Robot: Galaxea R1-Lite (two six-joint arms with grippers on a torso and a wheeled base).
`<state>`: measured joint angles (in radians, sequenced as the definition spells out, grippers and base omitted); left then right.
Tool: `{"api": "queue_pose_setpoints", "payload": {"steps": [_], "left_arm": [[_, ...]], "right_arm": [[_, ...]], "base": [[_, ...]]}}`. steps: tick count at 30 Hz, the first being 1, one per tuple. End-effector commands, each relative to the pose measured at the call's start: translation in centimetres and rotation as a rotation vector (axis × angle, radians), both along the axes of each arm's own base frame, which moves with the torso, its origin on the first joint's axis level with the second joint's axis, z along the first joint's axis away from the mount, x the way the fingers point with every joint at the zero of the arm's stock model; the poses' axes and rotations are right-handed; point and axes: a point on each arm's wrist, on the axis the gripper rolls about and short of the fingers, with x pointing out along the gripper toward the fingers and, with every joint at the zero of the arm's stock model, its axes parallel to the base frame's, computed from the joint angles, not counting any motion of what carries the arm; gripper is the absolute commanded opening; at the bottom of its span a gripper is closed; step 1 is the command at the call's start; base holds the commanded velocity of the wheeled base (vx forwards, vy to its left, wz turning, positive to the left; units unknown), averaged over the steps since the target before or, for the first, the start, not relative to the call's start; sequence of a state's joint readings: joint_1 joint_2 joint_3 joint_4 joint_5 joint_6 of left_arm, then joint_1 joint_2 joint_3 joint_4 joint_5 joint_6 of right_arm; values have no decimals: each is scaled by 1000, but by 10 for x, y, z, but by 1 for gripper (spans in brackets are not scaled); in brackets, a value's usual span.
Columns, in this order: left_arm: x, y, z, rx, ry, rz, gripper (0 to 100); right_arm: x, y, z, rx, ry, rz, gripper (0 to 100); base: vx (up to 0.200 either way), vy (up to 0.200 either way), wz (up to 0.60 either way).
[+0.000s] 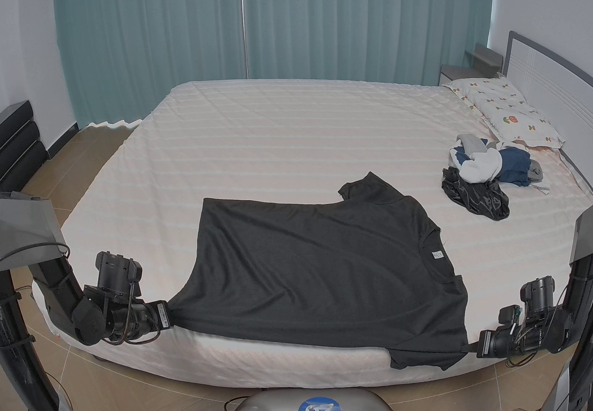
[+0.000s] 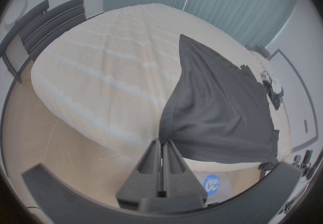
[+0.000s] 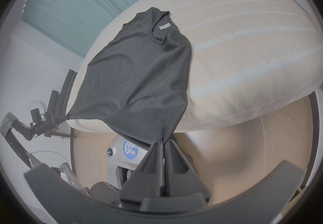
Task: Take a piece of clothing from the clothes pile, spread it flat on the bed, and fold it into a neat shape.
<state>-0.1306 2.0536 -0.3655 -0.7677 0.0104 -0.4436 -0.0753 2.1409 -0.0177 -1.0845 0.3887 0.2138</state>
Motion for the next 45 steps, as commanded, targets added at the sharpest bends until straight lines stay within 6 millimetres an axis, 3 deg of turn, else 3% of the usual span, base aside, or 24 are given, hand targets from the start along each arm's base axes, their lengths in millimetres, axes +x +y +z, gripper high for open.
{"api": "queue_pose_setpoints", "payload": {"steps": [1,17,32,40,45], "left_arm": [[-10,2,-4,63,58,-19,0],[-28,-3,-11,165,216,-84,0],[-47,-5,0,205,358,-150,0],[-51,-5,1,219,406,-175,0],[-40,-5,13,194,330,-137,0]], "right_arm": [[-8,0,10,-25,-13,23,0],[-20,-1,12,-71,59,42,0],[-31,-3,18,-90,107,62,0],[-34,-3,19,-110,122,67,0],[-30,-3,26,-110,38,56,0]], "base": [[0,0,0],[0,0,0],[0,0,0],[0,0,0],[0,0,0]]}}
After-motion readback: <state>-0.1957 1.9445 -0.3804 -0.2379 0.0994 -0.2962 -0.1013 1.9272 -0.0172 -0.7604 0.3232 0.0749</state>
